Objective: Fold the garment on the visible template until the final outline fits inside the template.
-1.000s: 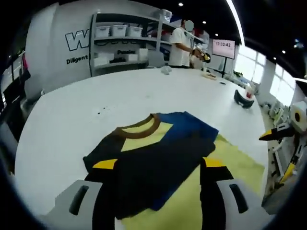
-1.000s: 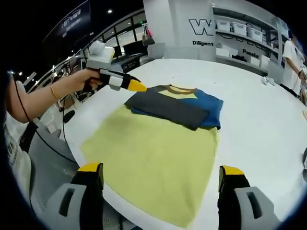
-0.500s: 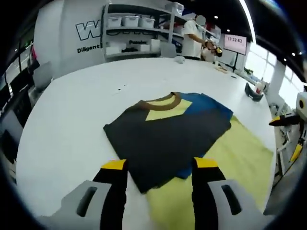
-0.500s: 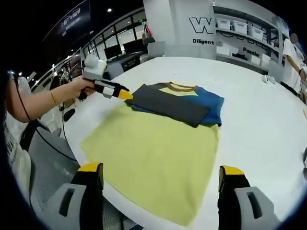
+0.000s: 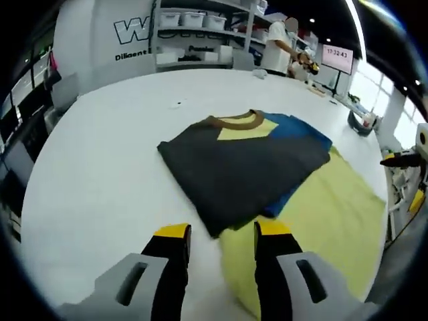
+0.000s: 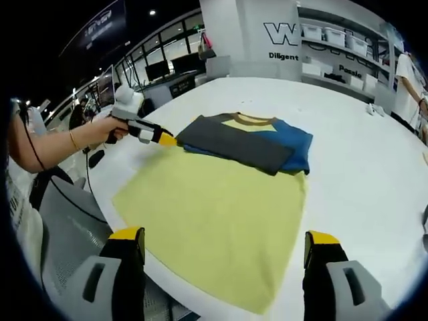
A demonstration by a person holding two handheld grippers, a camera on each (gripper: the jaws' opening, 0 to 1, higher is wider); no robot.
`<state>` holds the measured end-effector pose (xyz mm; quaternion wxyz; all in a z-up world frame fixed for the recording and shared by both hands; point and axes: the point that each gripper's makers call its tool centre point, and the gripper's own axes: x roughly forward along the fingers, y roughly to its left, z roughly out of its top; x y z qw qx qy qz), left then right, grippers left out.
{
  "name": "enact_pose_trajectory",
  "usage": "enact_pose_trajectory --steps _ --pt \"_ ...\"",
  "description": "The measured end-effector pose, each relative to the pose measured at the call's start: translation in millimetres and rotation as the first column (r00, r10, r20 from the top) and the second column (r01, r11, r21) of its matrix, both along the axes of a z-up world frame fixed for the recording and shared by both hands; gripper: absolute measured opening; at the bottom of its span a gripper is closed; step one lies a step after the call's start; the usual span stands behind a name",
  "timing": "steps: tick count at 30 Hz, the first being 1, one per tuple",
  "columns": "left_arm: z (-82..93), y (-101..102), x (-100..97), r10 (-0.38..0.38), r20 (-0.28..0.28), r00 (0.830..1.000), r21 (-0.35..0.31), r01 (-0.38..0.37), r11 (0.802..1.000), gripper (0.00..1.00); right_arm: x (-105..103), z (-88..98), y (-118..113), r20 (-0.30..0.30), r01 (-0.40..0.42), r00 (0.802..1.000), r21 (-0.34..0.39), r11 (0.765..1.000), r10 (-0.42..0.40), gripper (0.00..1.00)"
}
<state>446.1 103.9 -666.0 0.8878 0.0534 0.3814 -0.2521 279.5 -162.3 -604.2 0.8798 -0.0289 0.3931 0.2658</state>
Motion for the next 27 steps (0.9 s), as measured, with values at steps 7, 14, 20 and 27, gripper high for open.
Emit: enact_pose_trajectory --steps 7,14,20,27 --pt "-3.8 -1 -0.4 0.022 0.003 1.0 -0.015 -0.022 1.0 0.14 0 -0.3 -3 0.001 0.01 1.0 -0.003 1.0 -0.01 0.97" --pt "-5.1 0 -2.0 0.018 0.004 1.0 0.001 -0.018 1.0 0.04 -1 -1.7 -2 -0.004 0.003 1.0 -0.006 1.0 -0.003 0.97" --pt "-4.9 5 -1.4 0.019 0.027 0.999 0.037 -0.02 0.999 0.0 -2 -1.8 -1 -0.004 -0.001 1.0 -0.011 1.0 0.001 0.97" --pt "-4.8 16 -0.1 0.033 0.021 0.999 0.054 -0.034 0.998 0.0 -2 -0.7 0 0.0 -0.001 1.0 -0.011 1.0 0.001 0.97"
